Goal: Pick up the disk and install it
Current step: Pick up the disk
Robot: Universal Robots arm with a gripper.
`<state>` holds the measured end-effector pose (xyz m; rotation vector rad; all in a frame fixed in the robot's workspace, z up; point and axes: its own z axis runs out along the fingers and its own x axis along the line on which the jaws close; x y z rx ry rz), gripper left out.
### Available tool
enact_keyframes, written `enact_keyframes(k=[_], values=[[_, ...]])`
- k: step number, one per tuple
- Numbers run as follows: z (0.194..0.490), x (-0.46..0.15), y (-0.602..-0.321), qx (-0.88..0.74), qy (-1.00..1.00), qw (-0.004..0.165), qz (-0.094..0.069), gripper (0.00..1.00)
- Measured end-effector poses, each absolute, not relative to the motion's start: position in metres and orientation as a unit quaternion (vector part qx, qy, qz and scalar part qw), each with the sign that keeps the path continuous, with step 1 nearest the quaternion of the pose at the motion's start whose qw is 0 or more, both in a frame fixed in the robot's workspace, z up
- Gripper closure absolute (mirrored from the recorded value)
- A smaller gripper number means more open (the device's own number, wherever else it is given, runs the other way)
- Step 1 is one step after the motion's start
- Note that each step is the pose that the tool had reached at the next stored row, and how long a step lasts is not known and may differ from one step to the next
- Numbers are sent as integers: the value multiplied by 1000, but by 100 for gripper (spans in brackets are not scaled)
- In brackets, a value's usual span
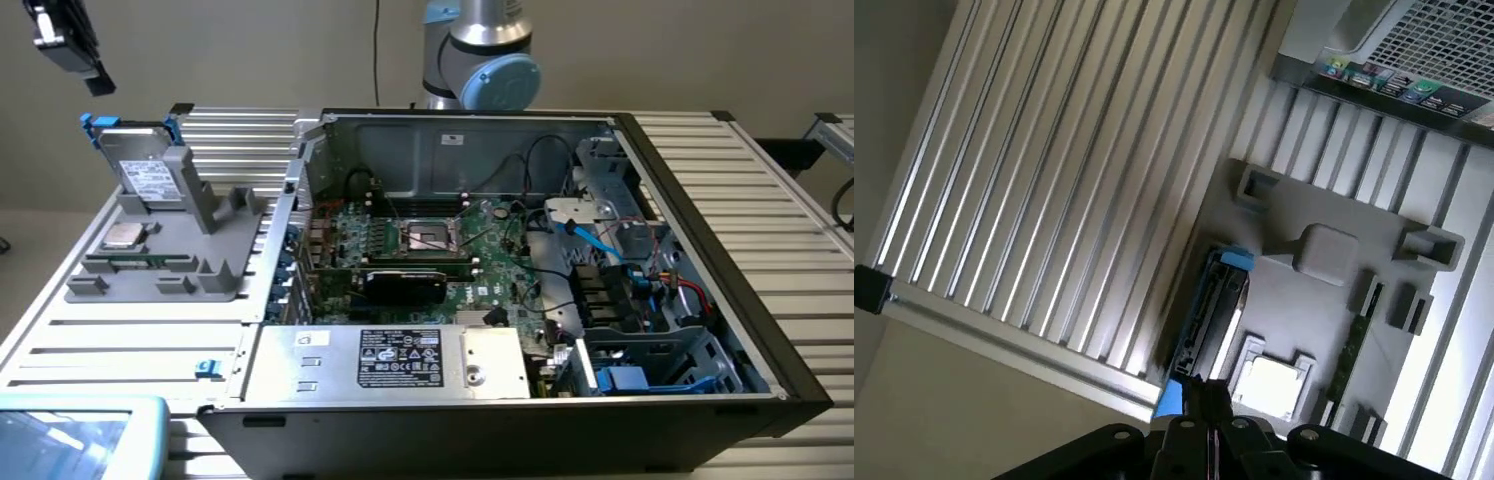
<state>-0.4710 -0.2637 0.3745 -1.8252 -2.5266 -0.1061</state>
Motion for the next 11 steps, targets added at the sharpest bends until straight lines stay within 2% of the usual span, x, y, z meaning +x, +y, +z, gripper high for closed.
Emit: enact_keyframes(k=[11], values=[[373,-471,-264,-635,-772,10,-35,89]])
